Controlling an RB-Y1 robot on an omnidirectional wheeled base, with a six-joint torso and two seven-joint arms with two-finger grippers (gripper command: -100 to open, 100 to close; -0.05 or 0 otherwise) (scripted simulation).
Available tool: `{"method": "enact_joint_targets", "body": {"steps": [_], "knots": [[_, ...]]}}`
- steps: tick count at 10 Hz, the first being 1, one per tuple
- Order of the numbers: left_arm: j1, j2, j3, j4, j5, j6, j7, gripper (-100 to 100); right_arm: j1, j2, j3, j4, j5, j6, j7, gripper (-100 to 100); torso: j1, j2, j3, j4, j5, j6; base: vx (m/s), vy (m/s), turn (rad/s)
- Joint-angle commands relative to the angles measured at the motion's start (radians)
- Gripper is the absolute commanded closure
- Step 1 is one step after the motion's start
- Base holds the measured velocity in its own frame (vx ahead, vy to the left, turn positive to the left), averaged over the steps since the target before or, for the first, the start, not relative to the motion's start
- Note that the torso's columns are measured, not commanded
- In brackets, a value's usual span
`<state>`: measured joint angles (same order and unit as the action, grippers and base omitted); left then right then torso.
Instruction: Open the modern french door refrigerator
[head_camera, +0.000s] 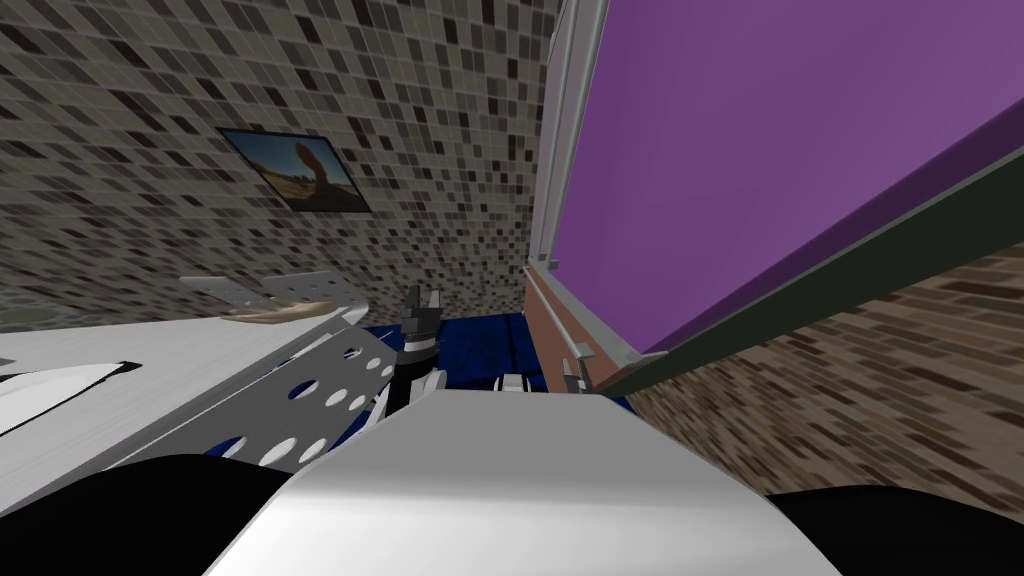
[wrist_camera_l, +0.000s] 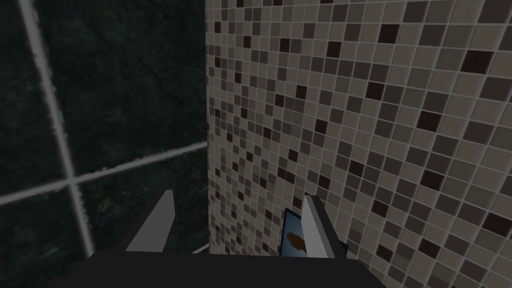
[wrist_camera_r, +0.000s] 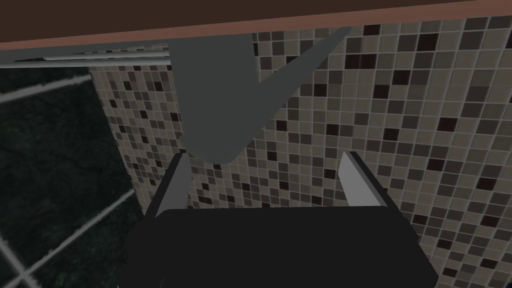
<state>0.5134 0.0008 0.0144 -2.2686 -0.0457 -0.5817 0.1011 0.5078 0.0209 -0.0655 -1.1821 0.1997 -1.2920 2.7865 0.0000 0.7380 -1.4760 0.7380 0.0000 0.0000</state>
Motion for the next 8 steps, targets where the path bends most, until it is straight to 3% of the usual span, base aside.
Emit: {"method": "enact_joint_targets", "body": {"steps": [1,6,7,8], "knots": [[0.0,0.0,0.0,0.0,0.0,0.0,0.0,0,0.002,0.017,0.001,0.002,0.001,-0.003,0.019,-100,0.0,0.0,0.0,0.0,0.0,0.0,-0.005,-0.004,0.014],[0.0,0.0,0.0,0.0,0.0,0.0,0.0,0,0.015,0.006,-0.004,-0.11,0.0,0.092,-0.011,-100,0.0,-0.007,-0.005,0.001,0.002,-0.004,0.011,0.023,-0.002],[0.0,0.0,0.0,0.0,0.0,0.0,0.0,0,0.025,0.006,-0.003,-0.098,0.001,0.079,-0.008,-100,0.0,-0.008,-0.006,0.0,0.002,-0.004,0.0,0.007,-0.008],[0.0,0.0,0.0,0.0,0.0,0.0,0.0,0,0.01,0.011,-0.002,-0.065,0.001,0.054,0.002,100,-0.001,-0.007,-0.004,-0.001,0.0,-0.003,-0.003,-0.022,-0.001]]}}
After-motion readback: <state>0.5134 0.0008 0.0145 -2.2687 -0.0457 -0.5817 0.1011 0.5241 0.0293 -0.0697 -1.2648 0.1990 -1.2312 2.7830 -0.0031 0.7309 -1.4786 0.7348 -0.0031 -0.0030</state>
